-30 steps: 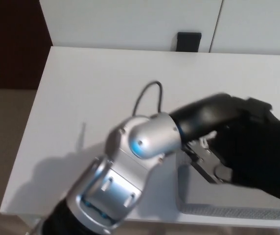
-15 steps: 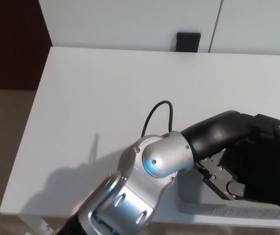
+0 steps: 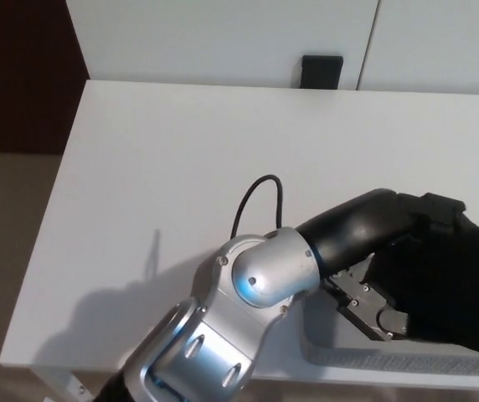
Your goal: The robot walk towards a table in front and pick up a black pencil case on the left hand side and put the pencil case into a small container on the right hand side
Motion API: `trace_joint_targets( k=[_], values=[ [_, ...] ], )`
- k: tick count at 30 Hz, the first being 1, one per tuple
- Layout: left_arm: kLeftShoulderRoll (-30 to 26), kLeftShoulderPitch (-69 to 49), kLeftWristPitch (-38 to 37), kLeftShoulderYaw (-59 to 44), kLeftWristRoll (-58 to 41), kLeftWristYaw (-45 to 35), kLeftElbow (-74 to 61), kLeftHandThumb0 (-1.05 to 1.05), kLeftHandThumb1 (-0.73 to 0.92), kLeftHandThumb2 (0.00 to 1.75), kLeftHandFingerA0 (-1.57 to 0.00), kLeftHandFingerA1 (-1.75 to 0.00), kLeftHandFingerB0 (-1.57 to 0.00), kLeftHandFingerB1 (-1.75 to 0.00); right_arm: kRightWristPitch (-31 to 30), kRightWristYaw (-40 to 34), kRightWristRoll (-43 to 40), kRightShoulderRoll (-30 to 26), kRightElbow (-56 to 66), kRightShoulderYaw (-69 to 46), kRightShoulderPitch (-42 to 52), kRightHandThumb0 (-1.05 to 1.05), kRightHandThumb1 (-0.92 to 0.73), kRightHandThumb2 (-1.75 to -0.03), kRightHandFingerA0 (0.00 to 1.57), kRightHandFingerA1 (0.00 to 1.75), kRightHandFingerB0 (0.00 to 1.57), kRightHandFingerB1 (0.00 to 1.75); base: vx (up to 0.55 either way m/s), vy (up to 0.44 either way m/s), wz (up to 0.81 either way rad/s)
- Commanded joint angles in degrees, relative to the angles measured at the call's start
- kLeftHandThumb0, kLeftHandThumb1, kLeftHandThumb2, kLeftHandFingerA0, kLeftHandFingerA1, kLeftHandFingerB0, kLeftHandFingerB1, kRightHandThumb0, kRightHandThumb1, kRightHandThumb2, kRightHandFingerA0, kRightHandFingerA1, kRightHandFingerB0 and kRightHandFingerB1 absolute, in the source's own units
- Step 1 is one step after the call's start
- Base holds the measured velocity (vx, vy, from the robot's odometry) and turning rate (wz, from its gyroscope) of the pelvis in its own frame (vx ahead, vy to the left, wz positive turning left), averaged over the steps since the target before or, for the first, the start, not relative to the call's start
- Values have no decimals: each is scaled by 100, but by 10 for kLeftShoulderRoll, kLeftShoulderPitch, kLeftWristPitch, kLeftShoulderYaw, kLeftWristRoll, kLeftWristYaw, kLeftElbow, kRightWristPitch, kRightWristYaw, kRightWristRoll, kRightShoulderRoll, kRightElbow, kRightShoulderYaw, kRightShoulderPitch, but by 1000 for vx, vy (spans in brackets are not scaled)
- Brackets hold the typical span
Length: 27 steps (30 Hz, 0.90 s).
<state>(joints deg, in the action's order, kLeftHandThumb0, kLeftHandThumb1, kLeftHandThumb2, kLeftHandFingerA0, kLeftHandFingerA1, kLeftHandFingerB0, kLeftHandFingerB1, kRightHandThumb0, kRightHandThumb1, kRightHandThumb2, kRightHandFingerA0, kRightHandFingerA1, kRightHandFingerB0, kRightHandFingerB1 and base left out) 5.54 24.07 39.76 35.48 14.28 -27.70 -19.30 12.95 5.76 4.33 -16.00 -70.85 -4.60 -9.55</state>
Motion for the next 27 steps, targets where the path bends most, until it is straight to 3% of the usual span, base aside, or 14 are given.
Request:
trace_joint_targets(
  k=[1,4,5,9,11,12,14,27],
  values=[
    [-18,-19,-13,-4,-6,16,20,-36,74,62,-97,-122,-83,-82,-7,-5,3,-3,3,3,-3,-35,-62,-59,61,45,41,37,0,0,0],
    [-19,-19,-14,-4,-7,18,22,-36,74,62,-97,-122,-83,-82,-7,-5,2,-3,3,4,-3,-35,-62,-59,61,45,41,37,0,0,0],
    [-21,-23,-16,-5,-6,21,32,-35,75,62,-93,-124,-83,-81,-6,-6,4,-4,3,6,-3,-43,-50,-78,54,56,36,47,0,0,0],
    [-21,-26,-17,-7,-7,25,45,-35,75,62,-93,-124,-83,-80,-6,-5,3,-5,2,6,-4,-44,-50,-78,54,56,36,47,0,0,0],
    [-26,-29,-34,-4,1,35,72,-36,76,63,-92,-122,-84,-79,-9,-4,1,-5,3,5,-4,-43,-50,-77,53,55,35,47,0,0,0],
    [-28,-31,-45,-3,4,40,88,-36,76,62,-90,-118,-83,-80,-2,1,0,-5,4,6,-2,-34,-62,-59,60,45,41,37,0,0,0],
    [-29,-31,-52,-3,5,43,100,-35,76,62,-92,-124,-82,-82,-1,-1,2,-5,5,8,-3,-35,-62,-59,62,44,41,37,0,0,0],
    [-26,-28,-53,3,16,58,126,-36,76,63,-95,-125,-82,-81,-8,-2,0,-4,11,9,-5,-36,-61,-58,64,45,41,37,0,0,0]
  ],
)
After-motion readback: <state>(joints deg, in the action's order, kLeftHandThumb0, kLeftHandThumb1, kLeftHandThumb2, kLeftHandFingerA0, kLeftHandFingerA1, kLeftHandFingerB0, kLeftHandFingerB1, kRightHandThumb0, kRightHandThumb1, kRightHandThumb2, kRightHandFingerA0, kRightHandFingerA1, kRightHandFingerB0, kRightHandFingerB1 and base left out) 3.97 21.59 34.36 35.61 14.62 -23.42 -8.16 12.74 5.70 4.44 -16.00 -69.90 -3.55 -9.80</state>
